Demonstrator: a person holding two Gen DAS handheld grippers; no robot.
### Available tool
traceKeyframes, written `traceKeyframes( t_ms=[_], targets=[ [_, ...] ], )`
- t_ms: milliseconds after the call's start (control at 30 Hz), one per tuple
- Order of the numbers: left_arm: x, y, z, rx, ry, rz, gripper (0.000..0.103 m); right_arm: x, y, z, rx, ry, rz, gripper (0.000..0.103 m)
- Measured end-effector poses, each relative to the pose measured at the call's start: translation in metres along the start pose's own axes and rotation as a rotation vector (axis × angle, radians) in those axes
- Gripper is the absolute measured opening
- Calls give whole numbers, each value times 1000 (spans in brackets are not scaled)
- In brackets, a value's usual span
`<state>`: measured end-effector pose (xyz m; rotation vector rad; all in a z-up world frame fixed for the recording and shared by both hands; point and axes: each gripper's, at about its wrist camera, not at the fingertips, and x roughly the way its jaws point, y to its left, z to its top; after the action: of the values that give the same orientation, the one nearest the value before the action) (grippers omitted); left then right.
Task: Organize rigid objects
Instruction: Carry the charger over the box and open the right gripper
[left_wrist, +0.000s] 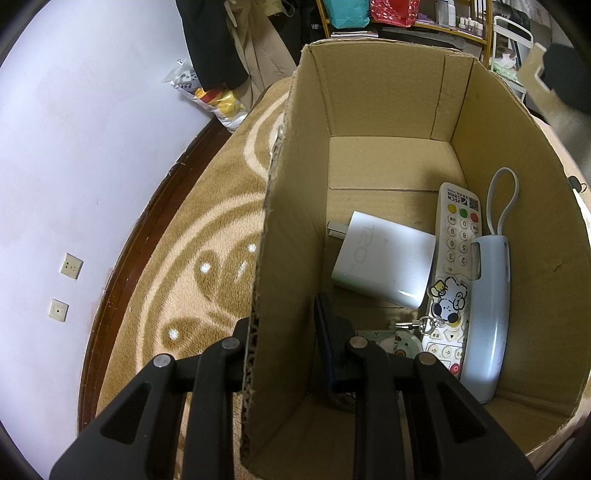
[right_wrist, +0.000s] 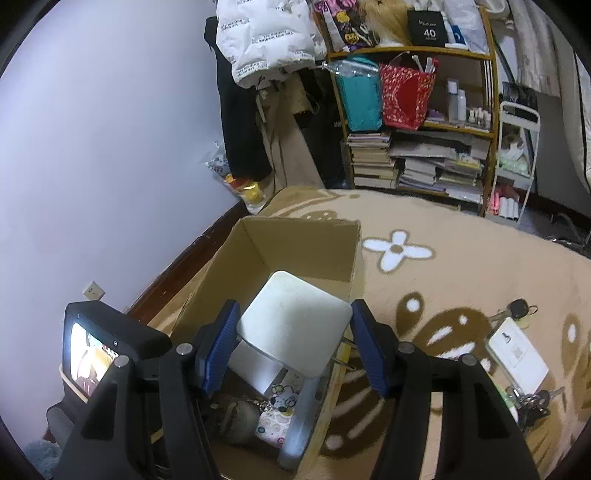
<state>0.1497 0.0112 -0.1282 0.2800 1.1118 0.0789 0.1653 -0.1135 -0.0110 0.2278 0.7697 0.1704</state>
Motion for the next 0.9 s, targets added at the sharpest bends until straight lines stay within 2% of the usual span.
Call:
traceKeyframes(
  t_ms=[333,533,600,667,733,833,900],
  targets=[
    [0,1,0,-2,1,0,23,9,2,-3,-20,42,-19,65],
    [0,2,-1,-2,3,0,23,5,1,-1,-11,20,-26,66],
    [1,3,-1,-4,4,0,23,3,-1,-1,-12,14,-41,69],
    [1,3,-1,-2,3,1,23,1,-7,1,2,4,-63,78],
    [0,2,-1,0,3,0,23,-1,-14,4,20,-4,-82,81],
    [1,2,-1,-1,4,0,23,-3,-29,9,42,-8,-130,91],
    [1,2,0,-2,5,2,23,-3,-39,12,55,-11,-157,92]
  ],
)
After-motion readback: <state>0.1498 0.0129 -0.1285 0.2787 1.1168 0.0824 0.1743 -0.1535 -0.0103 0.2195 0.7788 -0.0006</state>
